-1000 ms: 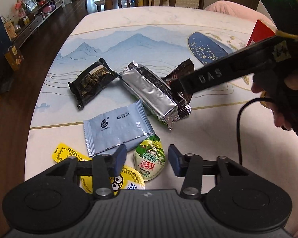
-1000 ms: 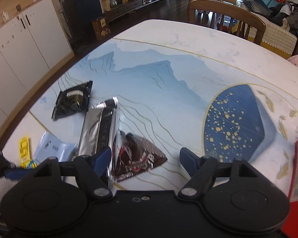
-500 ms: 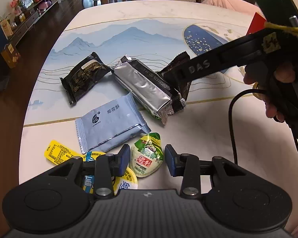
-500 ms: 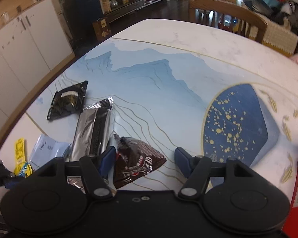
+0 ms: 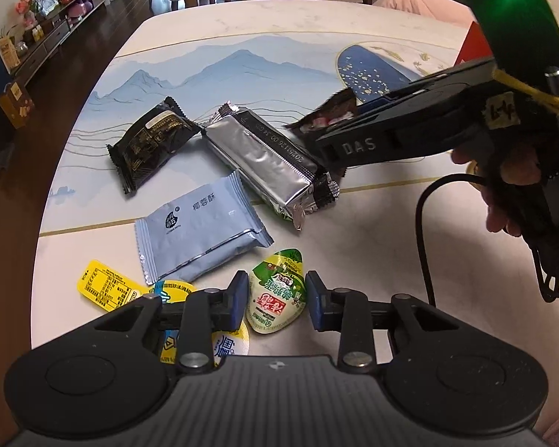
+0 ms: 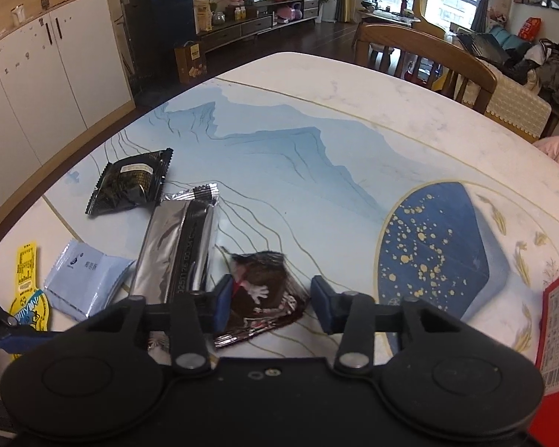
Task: Organize snacks
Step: 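Grasp the green jelly cup with the left tool while the right tool grasps the dark chocolate packet, then carry the green jelly cup and chocolate packet over the red box with both tools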
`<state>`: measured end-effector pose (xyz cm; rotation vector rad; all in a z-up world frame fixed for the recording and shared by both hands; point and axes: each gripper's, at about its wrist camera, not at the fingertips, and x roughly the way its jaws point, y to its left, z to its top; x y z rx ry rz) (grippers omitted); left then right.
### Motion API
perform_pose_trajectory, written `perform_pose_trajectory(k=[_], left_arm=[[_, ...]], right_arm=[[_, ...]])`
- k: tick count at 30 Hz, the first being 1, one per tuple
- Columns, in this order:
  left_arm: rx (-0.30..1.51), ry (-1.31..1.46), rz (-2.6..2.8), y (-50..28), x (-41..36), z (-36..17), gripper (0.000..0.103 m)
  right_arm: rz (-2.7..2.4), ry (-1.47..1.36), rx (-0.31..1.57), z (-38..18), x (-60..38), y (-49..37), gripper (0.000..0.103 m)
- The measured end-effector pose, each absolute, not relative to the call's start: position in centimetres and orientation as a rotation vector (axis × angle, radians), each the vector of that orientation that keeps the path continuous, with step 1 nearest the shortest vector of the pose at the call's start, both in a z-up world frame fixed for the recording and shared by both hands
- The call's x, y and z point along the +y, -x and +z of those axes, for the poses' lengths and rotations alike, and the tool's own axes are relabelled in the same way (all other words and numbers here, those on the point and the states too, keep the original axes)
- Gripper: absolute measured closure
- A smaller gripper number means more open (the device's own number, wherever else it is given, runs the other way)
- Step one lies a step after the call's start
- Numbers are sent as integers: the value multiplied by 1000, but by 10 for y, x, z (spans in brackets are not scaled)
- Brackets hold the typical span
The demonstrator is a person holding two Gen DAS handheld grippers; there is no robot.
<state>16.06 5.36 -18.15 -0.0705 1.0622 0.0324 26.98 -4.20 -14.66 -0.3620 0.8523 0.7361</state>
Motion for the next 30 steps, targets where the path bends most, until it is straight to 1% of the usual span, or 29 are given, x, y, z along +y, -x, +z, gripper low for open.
perform_pose_trajectory(k=[1, 5, 11, 20, 30], left_arm=[[1064, 77, 35, -161, 54, -181, 71], [1077, 114, 37, -160, 57, -181, 71], [1068, 131, 36, -155, 56, -175, 71], [1056, 164, 30, -146, 52, -162, 71], [1001, 175, -9, -148, 31, -123, 71]], right_arm=[[738, 352, 852, -146, -44, -269, 68], [714, 326, 862, -143, -53, -267, 71], [684, 263, 872, -129, -75, -257, 72], [656, 179, 858, -91, -118, -229, 72], [602, 112, 793, -44, -173, -203, 72]])
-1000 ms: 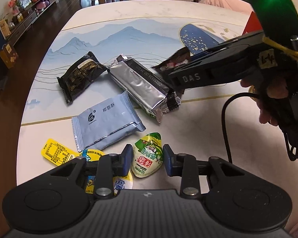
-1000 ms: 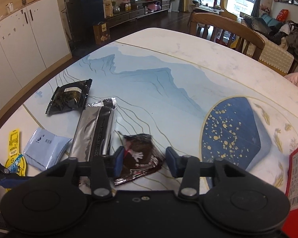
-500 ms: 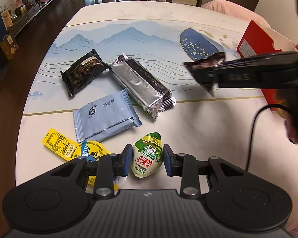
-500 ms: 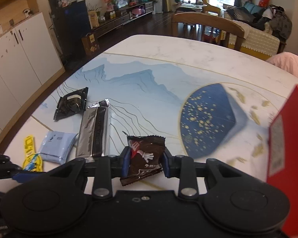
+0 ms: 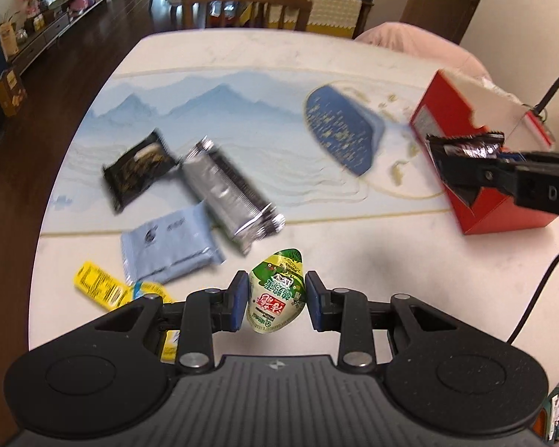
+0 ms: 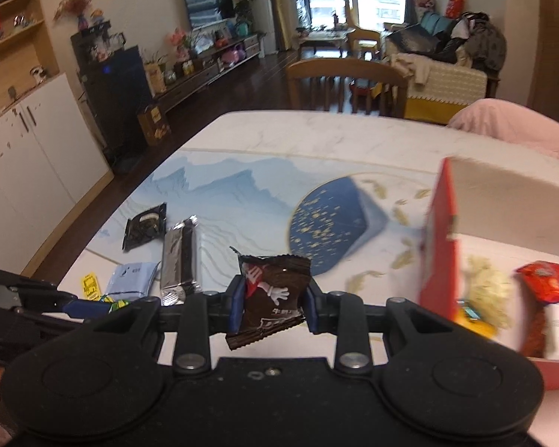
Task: Organize snacks
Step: 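Carry the green jelly cup and chocolate packet over the red box with both tools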
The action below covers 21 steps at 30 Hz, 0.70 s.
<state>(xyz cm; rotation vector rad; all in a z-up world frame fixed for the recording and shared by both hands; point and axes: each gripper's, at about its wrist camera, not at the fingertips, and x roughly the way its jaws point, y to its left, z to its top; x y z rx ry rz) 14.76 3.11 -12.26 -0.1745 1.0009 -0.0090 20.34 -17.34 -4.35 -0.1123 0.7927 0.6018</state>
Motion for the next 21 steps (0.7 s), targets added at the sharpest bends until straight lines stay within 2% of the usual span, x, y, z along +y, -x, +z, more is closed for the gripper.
perform_pose_trajectory(k=[11, 21], left_arm=[[890, 98, -141, -179, -38, -66, 71], [866, 28, -258, -223, -122, -43, 71]], right_arm=[[495, 64, 725, -11, -247, -207, 72], [371, 11, 700, -5, -325, -229, 72]])
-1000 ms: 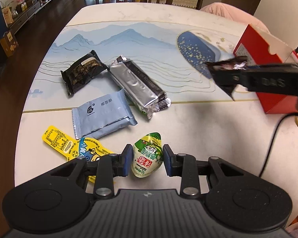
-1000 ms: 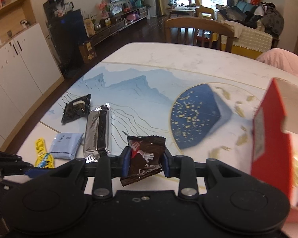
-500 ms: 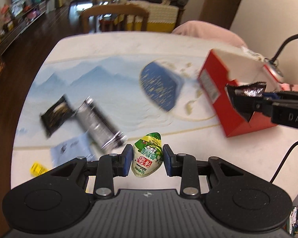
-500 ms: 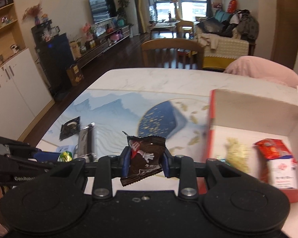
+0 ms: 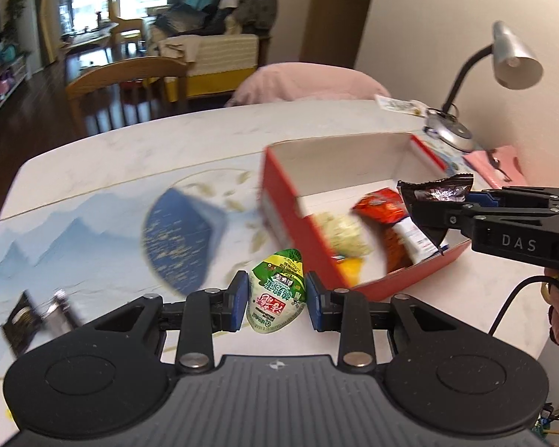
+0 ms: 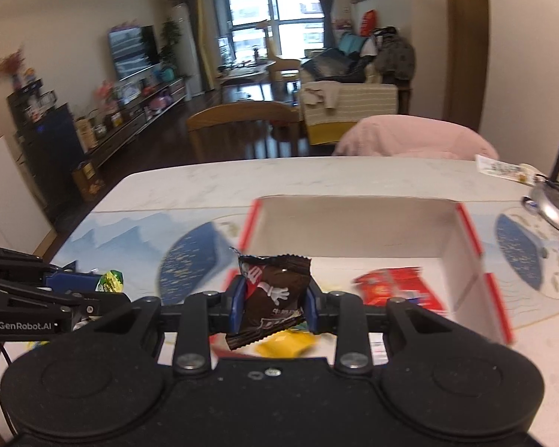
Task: Organize snacks
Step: 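Carry the green jelly cup and chocolate packet over the red box with both tools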
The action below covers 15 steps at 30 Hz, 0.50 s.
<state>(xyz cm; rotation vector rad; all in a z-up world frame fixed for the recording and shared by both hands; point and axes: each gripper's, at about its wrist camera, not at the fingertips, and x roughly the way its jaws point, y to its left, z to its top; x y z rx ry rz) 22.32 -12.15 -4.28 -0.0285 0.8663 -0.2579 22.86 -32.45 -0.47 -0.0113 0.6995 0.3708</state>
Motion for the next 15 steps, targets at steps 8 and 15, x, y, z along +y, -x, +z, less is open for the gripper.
perform_pose_trajectory(k=[8, 15], left_arm=[[904, -15, -293, -264, -177, -47, 71], [933, -79, -278, -303, -211, -58, 71]], right_arm=[[274, -6, 728, -22, -379, -254, 72], [214, 12, 784, -40, -414, -276, 72]])
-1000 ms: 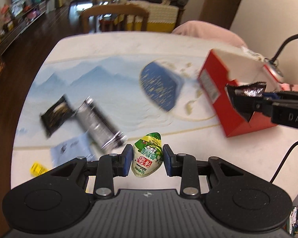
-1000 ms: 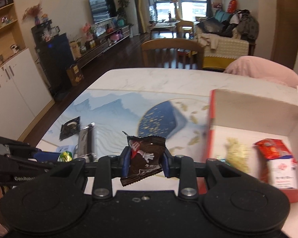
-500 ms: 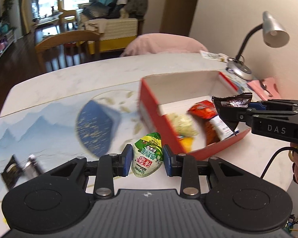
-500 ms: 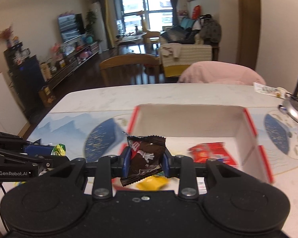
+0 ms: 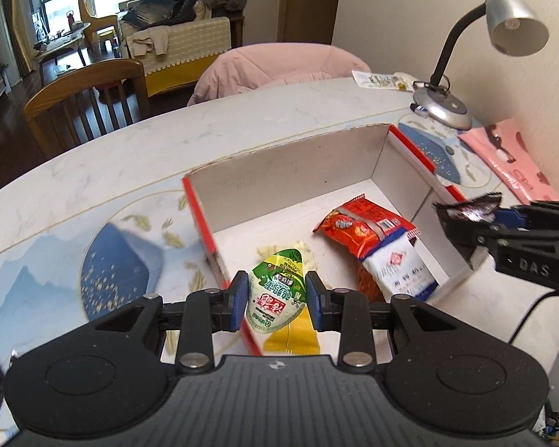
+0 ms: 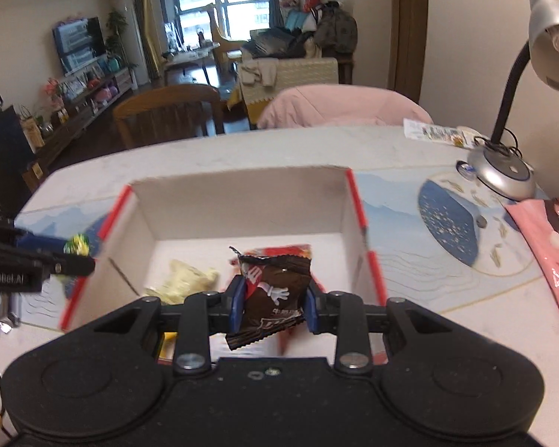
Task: Organize snacks
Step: 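Carry the green jelly cup and chocolate packet over the red box with both tools, then open both tools to drop the jelly cup and chocolate packet into the box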
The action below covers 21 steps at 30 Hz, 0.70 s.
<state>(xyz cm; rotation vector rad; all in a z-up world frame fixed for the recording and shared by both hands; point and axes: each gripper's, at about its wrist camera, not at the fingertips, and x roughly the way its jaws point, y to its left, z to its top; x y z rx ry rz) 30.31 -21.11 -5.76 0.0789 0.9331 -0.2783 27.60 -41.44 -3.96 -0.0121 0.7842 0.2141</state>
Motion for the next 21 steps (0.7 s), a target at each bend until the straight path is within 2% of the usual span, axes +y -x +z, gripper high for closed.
perform_pose_trajectory(k=[21], left_arm=[[1120, -162, -236, -399, -265, -111, 71]], right_arm=[[276, 96, 933, -75, -391, -358, 72]])
